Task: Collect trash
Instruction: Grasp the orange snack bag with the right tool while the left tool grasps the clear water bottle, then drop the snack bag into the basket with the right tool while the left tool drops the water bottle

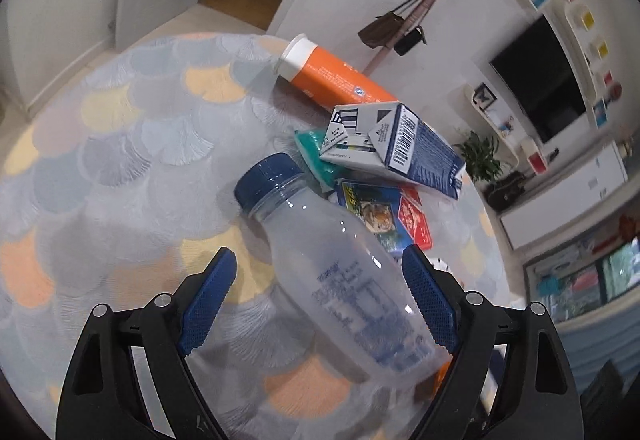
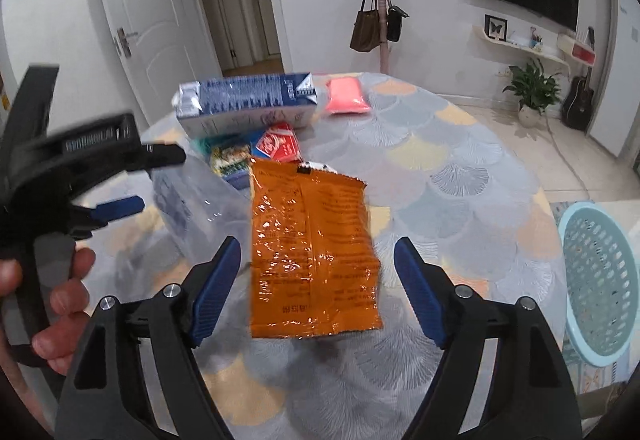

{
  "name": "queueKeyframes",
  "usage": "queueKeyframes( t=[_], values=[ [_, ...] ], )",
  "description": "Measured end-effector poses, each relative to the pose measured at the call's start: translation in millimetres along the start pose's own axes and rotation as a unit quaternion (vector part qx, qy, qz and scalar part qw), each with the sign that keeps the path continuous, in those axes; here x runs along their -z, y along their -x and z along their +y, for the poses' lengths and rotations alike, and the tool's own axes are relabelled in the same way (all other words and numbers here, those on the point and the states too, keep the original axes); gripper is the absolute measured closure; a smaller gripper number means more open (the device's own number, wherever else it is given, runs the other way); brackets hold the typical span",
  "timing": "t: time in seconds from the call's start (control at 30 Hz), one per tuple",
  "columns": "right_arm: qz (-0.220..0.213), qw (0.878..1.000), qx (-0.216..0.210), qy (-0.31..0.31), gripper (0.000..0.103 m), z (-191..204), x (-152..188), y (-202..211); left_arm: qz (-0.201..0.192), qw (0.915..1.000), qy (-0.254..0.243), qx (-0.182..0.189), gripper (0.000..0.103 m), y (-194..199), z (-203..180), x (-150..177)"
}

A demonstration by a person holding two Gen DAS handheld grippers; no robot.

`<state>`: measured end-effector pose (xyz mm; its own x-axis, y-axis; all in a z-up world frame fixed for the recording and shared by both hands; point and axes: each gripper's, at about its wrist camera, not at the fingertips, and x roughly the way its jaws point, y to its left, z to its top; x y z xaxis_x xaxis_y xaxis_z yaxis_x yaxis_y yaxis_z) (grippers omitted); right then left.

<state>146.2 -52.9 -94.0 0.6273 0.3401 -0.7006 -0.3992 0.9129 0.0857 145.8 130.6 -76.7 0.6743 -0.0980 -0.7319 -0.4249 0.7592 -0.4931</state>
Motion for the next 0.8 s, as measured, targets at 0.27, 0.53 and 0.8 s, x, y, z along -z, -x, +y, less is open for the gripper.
queueKeyframes(
  t=[0.27,0.53,0.8],
  values=[
    [0.013,1.000,0.012,0.011,0.038,2.8,1.4,-12.1,0.017,0.9993,0.000,-0.034,0.021,-23.4,-18.5,1.3],
    [0.033,0.999,-0.020,-0.023,0.084,-14.8,4.3,-14.9,0.025,0.9983,-0.039,-0.036,0.034,-18.6,-20.4,9.9],
    [0.018,0.999,-0.027,-0.015,0.076,-14.1,4.1,1.0,0.048,0.9912,-0.122,-0.014,0.044,1.1,-14.0,30.8]
  ],
)
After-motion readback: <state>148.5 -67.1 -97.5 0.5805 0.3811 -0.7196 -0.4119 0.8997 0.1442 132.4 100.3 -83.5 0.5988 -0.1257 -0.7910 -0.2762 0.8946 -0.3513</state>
